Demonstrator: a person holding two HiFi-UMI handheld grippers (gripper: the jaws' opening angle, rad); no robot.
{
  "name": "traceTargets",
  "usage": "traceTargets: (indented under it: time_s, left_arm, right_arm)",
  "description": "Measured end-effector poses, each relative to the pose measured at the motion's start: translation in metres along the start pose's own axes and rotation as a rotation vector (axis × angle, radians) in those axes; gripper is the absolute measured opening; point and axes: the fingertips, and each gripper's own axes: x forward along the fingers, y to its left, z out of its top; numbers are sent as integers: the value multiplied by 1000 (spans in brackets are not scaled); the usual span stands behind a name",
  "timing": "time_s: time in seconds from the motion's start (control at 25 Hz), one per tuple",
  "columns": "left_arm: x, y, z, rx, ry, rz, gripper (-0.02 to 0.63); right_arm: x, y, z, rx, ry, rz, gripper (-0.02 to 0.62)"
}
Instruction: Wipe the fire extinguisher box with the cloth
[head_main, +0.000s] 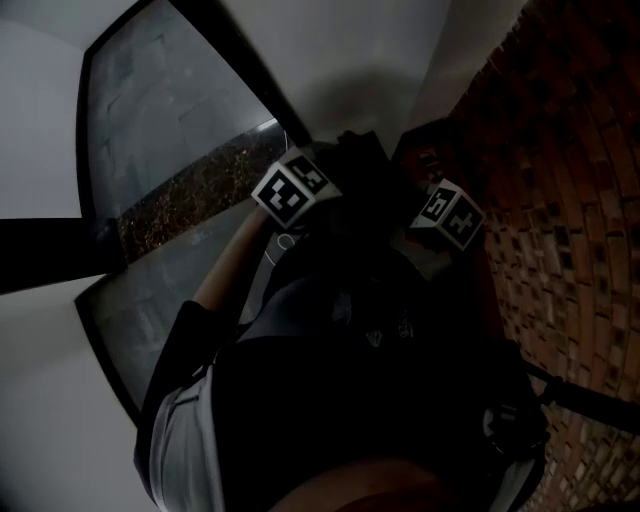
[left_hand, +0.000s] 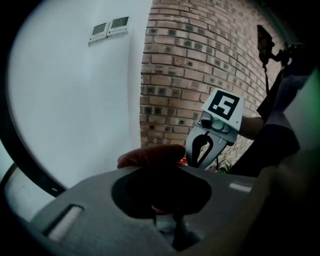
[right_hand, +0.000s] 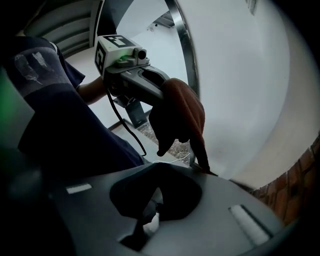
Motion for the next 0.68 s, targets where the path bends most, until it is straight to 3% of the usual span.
traceTargets:
  time_s: [0.24, 0.44, 0.68]
  left_arm:
    - [-5, -7, -16, -46, 8, 1, 51]
    - [0, -3, -17, -9, 33, -43, 51]
    - [5, 30, -14, 59, 91, -31, 51]
  right_arm:
    - [9, 26, -10, 11, 22, 53, 0]
    - [17, 28, -10, 65, 36, 41, 0]
    - [25, -1, -16, 121, 107, -32, 0]
